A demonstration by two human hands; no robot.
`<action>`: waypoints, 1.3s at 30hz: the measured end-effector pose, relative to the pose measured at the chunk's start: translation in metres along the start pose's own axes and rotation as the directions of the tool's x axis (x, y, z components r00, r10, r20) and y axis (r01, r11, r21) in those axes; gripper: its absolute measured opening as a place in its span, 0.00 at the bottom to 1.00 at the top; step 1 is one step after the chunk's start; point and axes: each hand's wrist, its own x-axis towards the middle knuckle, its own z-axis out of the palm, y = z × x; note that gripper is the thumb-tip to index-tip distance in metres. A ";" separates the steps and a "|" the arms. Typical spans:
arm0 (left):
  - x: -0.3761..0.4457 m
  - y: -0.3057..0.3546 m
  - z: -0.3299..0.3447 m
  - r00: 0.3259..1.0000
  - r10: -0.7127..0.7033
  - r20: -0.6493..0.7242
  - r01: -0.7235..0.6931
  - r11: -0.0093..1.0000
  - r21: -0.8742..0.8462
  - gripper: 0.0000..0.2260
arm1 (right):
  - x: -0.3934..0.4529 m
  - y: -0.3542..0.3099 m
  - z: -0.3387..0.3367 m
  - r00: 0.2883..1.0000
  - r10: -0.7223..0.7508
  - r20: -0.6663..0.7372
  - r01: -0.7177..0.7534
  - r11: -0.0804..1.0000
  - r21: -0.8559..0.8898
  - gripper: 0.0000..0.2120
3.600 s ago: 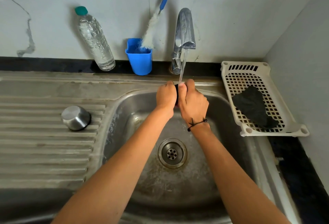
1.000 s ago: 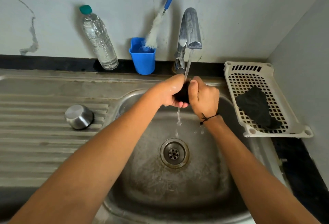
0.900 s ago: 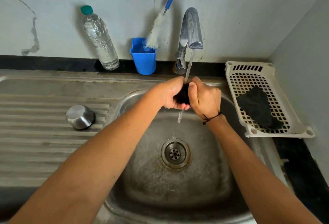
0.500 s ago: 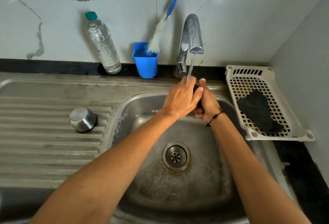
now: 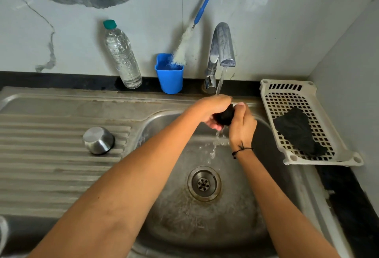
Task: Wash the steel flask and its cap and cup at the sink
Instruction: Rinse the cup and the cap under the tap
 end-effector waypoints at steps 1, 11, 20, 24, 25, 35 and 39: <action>0.000 -0.001 -0.003 0.999 -0.032 0.027 0.034 0.997 -0.071 0.22 | -0.003 -0.002 -0.002 0.999 -0.052 0.014 0.052 0.998 -0.019 0.16; 0.001 -0.037 0.007 0.967 -0.034 -0.253 -0.132 0.783 -0.607 0.14 | -0.003 -0.016 0.004 0.955 -0.098 0.279 0.123 0.990 -0.074 0.13; -0.022 -0.080 0.022 0.978 0.025 -0.206 -0.205 0.268 -0.942 0.10 | 0.013 -0.028 -0.011 0.806 -0.136 0.577 0.379 0.867 -0.324 0.17; -0.024 -0.087 0.029 0.969 0.025 -0.246 -0.230 0.454 -0.861 0.12 | 0.011 -0.045 -0.031 0.744 -0.172 0.646 0.512 0.768 -0.385 0.19; -0.027 -0.088 0.031 0.965 0.014 -0.261 -0.235 0.482 -0.844 0.12 | 0.011 -0.048 -0.035 0.735 -0.188 0.652 0.538 0.746 -0.392 0.20; -0.042 -0.112 0.044 0.886 -0.029 -0.463 -0.272 0.776 -0.569 0.13 | -0.003 -0.074 -0.054 0.684 -0.507 0.525 0.724 0.562 -0.400 0.24; -0.048 -0.111 0.043 0.875 -0.045 -0.482 -0.275 0.773 -0.571 0.13 | -0.021 -0.057 -0.039 0.726 -0.388 0.568 0.676 0.558 -0.481 0.23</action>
